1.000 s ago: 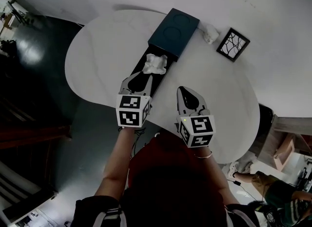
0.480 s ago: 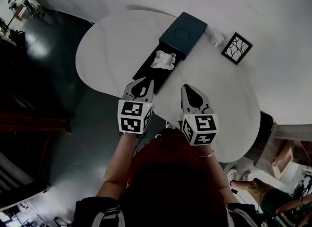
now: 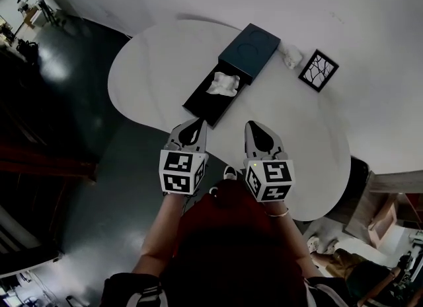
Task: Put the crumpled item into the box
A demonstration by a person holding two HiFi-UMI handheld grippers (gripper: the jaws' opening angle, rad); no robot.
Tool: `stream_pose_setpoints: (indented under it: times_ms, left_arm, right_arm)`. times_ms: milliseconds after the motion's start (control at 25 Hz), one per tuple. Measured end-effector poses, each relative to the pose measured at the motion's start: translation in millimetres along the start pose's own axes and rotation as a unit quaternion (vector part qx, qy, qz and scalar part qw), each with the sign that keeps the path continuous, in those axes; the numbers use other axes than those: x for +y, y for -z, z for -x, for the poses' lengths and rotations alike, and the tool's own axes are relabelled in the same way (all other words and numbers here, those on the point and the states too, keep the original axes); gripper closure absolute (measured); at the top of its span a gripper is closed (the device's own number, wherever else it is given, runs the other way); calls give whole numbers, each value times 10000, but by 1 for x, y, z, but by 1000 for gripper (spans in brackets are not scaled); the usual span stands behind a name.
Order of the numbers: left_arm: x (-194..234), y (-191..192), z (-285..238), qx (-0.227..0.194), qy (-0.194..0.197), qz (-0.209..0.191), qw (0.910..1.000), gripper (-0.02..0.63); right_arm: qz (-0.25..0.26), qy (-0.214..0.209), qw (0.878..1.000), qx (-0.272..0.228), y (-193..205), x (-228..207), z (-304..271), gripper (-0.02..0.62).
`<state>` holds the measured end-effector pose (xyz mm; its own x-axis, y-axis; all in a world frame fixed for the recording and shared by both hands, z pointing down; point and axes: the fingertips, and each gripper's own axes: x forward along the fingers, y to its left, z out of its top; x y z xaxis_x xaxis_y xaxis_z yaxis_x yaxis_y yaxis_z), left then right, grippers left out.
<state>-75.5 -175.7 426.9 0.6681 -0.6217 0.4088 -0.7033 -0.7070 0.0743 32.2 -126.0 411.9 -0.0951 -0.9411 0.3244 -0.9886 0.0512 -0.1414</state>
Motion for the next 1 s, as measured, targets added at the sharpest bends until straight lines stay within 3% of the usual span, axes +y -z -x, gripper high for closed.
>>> stream_pose_setpoints:
  times_ms: [1000]
  left_arm:
    - [-7, -1, 53, -379, -216, 244, 9988, 583]
  right_arm:
    - [15, -151, 9997, -196, 0, 17, 30, 581]
